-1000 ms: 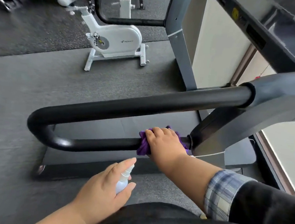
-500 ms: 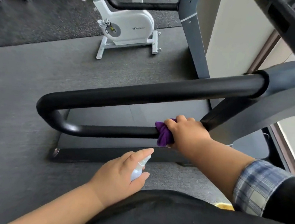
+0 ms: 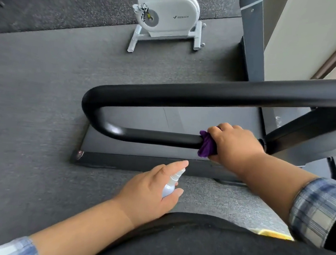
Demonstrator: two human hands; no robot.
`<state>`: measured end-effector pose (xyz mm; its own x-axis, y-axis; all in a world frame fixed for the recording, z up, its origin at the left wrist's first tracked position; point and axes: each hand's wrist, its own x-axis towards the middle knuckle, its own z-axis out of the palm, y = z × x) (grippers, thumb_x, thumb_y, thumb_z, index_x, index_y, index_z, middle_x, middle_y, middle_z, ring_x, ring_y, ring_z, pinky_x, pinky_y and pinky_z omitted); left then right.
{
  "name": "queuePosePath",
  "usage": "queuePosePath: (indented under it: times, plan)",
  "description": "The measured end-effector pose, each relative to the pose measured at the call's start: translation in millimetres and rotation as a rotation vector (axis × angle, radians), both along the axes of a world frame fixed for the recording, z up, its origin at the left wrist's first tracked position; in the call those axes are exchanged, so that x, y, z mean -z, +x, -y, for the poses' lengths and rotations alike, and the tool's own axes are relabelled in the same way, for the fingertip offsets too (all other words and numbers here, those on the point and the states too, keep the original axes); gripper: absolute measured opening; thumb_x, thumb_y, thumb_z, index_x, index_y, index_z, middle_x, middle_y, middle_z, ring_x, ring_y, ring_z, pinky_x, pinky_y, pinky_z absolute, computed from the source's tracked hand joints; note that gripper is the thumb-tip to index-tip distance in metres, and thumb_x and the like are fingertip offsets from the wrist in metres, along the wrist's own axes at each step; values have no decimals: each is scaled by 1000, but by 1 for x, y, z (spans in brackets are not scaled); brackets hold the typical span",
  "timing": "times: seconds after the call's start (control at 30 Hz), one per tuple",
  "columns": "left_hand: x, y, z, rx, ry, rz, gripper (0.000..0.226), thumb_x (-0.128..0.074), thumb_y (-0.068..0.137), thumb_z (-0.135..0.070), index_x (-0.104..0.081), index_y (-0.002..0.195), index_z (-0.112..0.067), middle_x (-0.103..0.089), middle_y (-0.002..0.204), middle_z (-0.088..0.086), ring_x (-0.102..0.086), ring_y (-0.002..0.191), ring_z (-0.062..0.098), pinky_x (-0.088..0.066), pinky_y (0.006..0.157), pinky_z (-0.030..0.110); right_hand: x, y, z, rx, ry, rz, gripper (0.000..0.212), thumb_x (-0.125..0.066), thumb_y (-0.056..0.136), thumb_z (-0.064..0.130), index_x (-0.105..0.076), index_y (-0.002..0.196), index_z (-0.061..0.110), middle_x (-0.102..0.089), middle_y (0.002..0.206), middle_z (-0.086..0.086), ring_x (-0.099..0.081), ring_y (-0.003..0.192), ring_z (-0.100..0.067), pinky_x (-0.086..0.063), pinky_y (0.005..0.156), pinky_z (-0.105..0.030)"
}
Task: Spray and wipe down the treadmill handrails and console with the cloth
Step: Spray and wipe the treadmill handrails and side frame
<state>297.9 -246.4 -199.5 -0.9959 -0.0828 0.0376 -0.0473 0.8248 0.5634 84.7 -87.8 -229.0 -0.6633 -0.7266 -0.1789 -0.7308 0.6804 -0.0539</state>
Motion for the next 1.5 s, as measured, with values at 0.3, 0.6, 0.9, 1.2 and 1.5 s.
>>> queuePosePath:
  times: [0.3,0.6,0.9,1.2,1.5]
  plan:
    - [-10,17,70,85,-12,-39,57,-53,86,-44,-31,139,-42,-67,113,-8,-65,92,8,-55,80,30,-12,53,125,-105,-73,-40,48,-59,86,55,-50,119,20,-55,105,-4,-59,90,-30,-43,64,-37]
    - [-12,46,168,134,-28,-95,56,-58,83,-39,-40,136,-32,-70,105,-4,-67,83,9,-55,74,26,-12,92,222,-73,-299,57,54,-62,79,65,-53,115,26,-58,105,2,-60,93,-27,-50,71,-38]
    - [-10,18,200,557,-58,-129,55,-60,87,-37,-35,136,-37,-66,94,-2,-62,70,17,-55,57,29,-16,103,237,27,-410,118,58,-68,75,65,-59,113,23,-60,110,0,-61,97,-26,-52,79,-39]
    - [2,-4,177,682,-3,-183,61,-61,87,-39,-32,141,-38,-62,95,-6,-57,73,10,-49,57,24,-13,103,203,37,-269,-41,49,-58,93,40,-49,140,28,-57,128,-3,-58,110,-30,-48,88,-41]
    - [11,-8,155,609,-51,-216,63,-60,85,-41,-32,142,-37,-59,100,-10,-58,73,11,-44,57,21,-3,79,132,122,-223,-31,67,-74,81,48,-50,140,28,-56,131,-2,-56,116,-29,-45,97,-42]
